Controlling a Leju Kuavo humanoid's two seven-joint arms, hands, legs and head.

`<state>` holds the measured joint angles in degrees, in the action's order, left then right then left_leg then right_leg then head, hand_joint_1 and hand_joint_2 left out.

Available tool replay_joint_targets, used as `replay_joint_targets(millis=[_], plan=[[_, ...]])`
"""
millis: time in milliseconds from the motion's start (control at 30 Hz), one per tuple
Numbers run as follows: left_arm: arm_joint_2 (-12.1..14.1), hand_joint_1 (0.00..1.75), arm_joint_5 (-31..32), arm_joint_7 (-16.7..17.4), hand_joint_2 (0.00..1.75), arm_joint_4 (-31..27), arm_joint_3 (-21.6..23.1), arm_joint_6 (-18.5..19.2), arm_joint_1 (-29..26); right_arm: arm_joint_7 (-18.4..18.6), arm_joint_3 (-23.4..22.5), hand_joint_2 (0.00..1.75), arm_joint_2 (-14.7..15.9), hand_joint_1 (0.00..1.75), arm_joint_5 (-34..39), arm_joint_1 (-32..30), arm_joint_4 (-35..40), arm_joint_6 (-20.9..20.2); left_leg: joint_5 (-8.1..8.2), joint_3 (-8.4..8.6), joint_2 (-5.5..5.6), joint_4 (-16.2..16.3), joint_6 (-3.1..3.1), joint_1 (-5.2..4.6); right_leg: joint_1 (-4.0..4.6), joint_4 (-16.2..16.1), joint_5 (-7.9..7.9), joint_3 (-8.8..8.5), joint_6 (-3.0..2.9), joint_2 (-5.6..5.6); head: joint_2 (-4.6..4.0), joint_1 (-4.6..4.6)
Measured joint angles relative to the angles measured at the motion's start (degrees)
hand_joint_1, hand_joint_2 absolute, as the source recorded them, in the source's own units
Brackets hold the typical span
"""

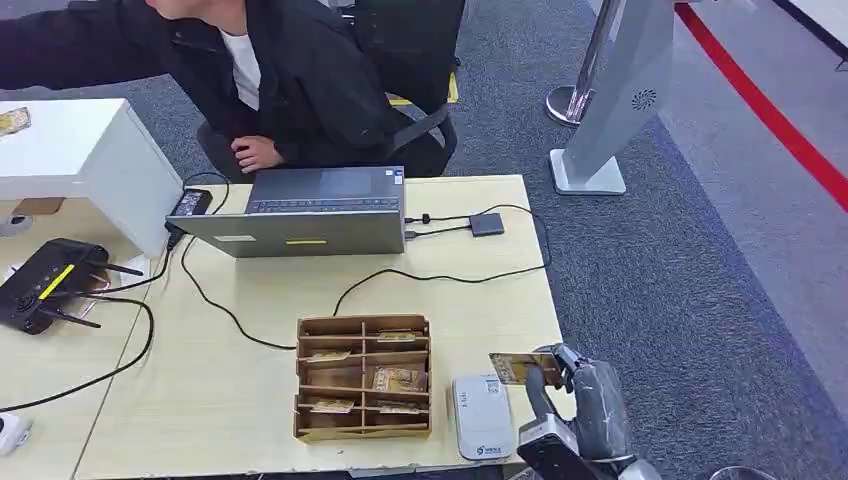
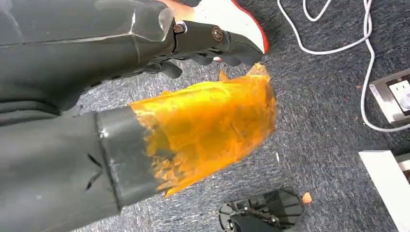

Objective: Pass the card to the sensor for recognition and then transmit it.

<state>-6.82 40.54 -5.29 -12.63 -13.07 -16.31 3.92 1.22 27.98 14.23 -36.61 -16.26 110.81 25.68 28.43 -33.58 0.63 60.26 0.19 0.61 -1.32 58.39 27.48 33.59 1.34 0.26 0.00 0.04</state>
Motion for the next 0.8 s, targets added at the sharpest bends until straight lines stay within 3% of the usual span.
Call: replay_joint_targets(millis=[467,800], plan=[[0.0,0.0,0.22,-0.02,0.0,0.0,-0.31,0.0,-0.02,1.07,0.9,1.75,-0.13,1.75,2.04,-0.11,-2.38,-0.02,0.0,0.0,0.0,0.0,0.0,0.0,0.0,0.0,0.0,0.0,0.0,0.0,0.0,0.0],[-0.2,0.0,0.85,0.0,0.0,0.0,-0.31,-0.35,-0.01,2.4,3.3,1.75,-0.85,1.75,6.43,0.99,-9.36,0.5,0.0,0.0,0.0,0.0,0.0,0.0,0.0,0.0,0.0,-0.01,0.0,0.0,0.0,0.02]])
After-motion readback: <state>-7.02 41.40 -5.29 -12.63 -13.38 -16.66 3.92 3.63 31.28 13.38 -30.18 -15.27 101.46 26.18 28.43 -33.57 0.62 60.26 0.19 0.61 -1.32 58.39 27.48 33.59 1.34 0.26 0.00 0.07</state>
